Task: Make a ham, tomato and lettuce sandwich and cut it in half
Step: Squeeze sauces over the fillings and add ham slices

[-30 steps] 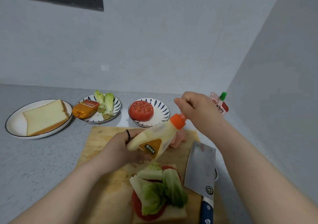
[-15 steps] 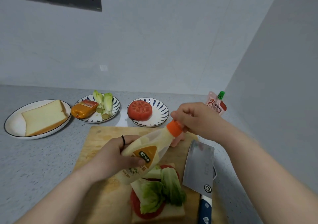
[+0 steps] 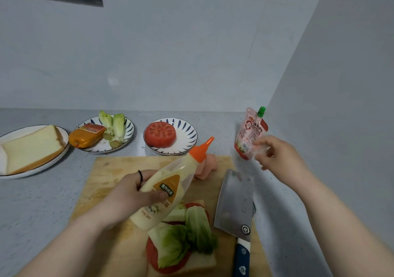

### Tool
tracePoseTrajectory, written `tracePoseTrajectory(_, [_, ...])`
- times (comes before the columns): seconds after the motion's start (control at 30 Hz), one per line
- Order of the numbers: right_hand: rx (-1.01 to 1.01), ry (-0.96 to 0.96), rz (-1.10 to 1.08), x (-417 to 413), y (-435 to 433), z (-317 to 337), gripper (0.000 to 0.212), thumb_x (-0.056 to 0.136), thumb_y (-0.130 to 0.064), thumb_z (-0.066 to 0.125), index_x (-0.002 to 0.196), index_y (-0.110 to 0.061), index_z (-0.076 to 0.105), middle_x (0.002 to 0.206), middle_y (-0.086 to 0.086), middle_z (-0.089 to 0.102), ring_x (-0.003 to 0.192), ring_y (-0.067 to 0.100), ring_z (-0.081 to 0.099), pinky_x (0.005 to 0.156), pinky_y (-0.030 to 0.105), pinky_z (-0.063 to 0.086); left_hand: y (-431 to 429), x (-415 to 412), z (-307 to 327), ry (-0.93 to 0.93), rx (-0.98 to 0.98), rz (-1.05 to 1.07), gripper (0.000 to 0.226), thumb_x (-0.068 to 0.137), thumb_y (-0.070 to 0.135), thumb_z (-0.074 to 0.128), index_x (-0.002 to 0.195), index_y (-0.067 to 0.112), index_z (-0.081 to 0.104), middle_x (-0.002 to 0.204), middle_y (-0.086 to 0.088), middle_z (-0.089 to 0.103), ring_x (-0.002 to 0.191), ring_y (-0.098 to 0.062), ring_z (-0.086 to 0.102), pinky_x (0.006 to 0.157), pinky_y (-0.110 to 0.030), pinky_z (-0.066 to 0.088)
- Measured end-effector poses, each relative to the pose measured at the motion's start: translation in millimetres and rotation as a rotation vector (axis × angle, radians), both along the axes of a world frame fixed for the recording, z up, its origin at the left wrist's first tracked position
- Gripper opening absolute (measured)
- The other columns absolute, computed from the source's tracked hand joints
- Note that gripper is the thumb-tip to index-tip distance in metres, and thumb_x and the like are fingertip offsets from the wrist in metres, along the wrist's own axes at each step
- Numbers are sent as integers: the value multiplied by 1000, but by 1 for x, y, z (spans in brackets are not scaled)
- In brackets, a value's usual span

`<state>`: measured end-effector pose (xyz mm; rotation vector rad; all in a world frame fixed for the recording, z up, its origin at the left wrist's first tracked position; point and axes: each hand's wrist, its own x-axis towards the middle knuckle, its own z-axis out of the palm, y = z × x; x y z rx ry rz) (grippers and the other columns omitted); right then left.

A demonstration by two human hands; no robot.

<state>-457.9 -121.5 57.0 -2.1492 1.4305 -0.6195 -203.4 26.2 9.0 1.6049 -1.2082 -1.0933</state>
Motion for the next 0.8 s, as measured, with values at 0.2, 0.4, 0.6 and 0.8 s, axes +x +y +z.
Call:
tracePoseTrajectory(0.2, [85,227,-258,-66,-25,-87,12,85,-1,50,91,-3,60,96,17,66,77,22,50,63,24,30,-15,-17,-7,21,39,20,23,78,7,65,86,28,65,72,14,72,60,-6,68,44,-12,47])
tracePoseTrajectory(0.4, [125,266,-262,-77,-31,-123,10,86,-4,50,82,-13,54,96,16,65,82,23,54,65,23,31,-32,-34,-12,54,72,31,17,77,9,66,87,23,67,73,4,74,61,-13,69,46,-18,49])
tracePoseTrajectory(0.6, [129,231,-241,-80,-33,-128,24,88,-13,55,111,-9,61,118,10,58,98,21,55,77,20,35,-42,-42,-15,66,87,81,7,80,15,64,85,19,67,73,0,73,60,-16,69,48,-20,49])
tracePoseTrajectory(0.8, [-141,147,-337,-73,-9,-92,49,81,-12,64,128,-8,49,128,15,48,117,30,44,93,34,37,-39,-46,-8,164,101,100,12,85,17,56,86,17,68,75,-3,74,63,-19,69,49,-22,53])
